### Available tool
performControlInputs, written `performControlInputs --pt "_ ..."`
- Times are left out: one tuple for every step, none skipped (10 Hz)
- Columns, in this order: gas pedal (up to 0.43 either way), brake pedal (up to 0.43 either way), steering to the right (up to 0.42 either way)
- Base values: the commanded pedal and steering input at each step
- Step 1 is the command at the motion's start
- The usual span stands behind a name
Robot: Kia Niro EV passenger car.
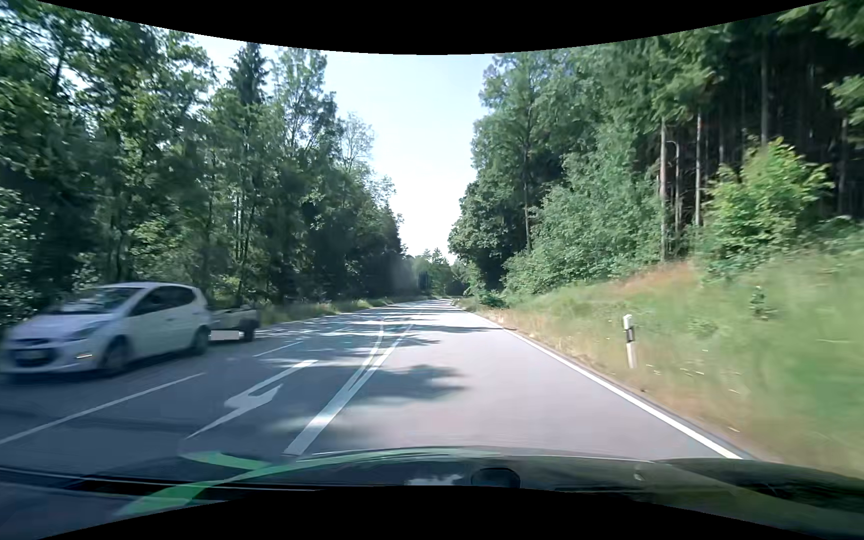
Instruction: Follow the waypoints while adhering to traffic rules and regulations
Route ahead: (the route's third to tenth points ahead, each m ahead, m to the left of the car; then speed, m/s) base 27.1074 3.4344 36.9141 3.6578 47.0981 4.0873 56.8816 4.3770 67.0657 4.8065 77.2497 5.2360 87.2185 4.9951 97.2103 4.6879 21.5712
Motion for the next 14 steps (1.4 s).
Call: performControlInputs --pt "0.087 0.000 -0.015" --pt "0.087 0.000 -0.014" --pt "0.098 0.000 -0.014" --pt "0.098 0.000 -0.014" --pt "0.098 0.000 -0.013" --pt "0.110 0.000 -0.012" --pt "0.118 0.000 -0.012" --pt "0.138 0.000 -0.011" --pt "0.138 0.000 -0.011" --pt "0.130 0.000 -0.010" --pt "0.118 0.000 -0.010" --pt "0.118 0.000 -0.010" --pt "0.118 0.000 -0.009" --pt "0.118 0.000 -0.009"
